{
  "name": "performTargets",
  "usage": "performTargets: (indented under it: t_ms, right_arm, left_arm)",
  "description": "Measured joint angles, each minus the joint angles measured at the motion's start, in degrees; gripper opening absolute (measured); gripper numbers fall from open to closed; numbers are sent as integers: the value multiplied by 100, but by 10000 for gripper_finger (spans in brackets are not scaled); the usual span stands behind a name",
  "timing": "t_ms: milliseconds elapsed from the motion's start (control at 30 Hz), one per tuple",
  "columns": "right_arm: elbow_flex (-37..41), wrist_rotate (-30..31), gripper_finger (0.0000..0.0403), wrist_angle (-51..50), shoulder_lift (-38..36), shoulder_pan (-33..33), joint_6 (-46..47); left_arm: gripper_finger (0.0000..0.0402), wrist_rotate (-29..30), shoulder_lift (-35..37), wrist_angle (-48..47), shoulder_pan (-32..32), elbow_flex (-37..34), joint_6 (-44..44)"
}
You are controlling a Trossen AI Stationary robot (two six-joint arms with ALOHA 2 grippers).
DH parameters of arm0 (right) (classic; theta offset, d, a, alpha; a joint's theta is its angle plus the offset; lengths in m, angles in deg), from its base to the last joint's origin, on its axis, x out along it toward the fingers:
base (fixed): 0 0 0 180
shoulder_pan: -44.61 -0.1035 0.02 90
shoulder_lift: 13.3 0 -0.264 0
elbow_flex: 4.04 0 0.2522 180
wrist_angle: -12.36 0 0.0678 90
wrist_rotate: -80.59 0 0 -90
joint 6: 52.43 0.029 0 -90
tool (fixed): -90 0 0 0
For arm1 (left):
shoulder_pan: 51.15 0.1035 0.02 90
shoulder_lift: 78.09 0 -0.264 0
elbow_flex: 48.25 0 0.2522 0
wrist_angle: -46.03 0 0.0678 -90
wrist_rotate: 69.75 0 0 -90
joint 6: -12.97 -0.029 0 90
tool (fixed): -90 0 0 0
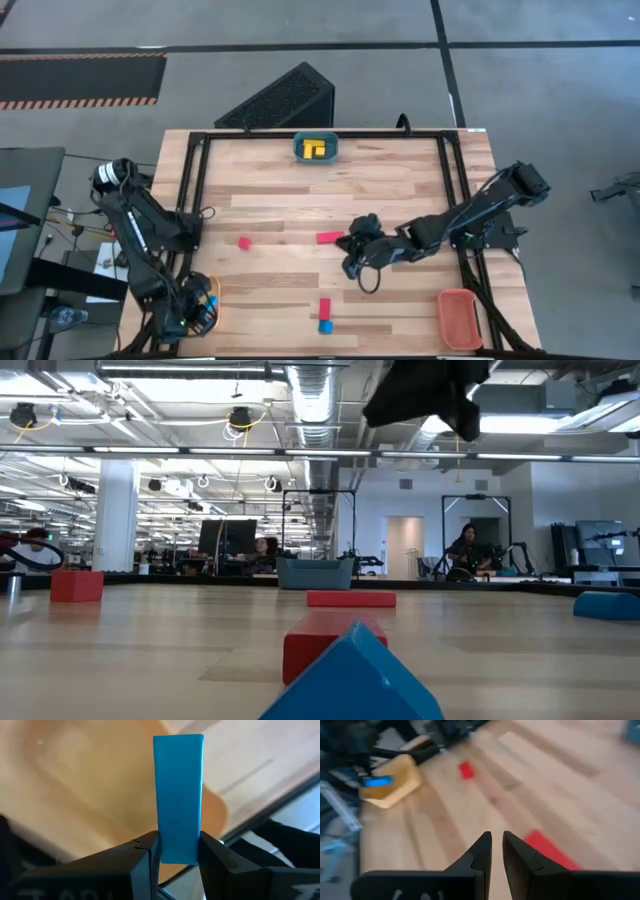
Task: Sort & place blocks by color
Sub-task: Put the top right blue block into the yellow bin, then put the right blue block into the yellow bin
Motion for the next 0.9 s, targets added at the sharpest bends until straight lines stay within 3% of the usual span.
performTargets:
  t_ms: [167,300,467,633,733,900]
  right_arm:
    - [-4,-667,67,1177,323,43,-186]
    - [-6,-857,67,1836,461,141,-533]
    - [-11,-1146,67,1844,354,415,-372]
    - [-22,-1132,67,1026,197,606,-168]
    - [1,-1190,67,111,201,669,202]
    - [-9,-1982,67,-1877,183,640,711]
  left_arm:
    - [92,-244,-80,-81,59,2,-13]
    - [120,-291,-80,-140,143,4,-248]
    - [155,-823,-80,-443,314,4,-798]
    - [181,-1324,-47,-734,610,6,-1545]
    - [188,-1327,75,-930,836,58,-1858]
    - [190,-43,464,-1519,1174,247,-2285]
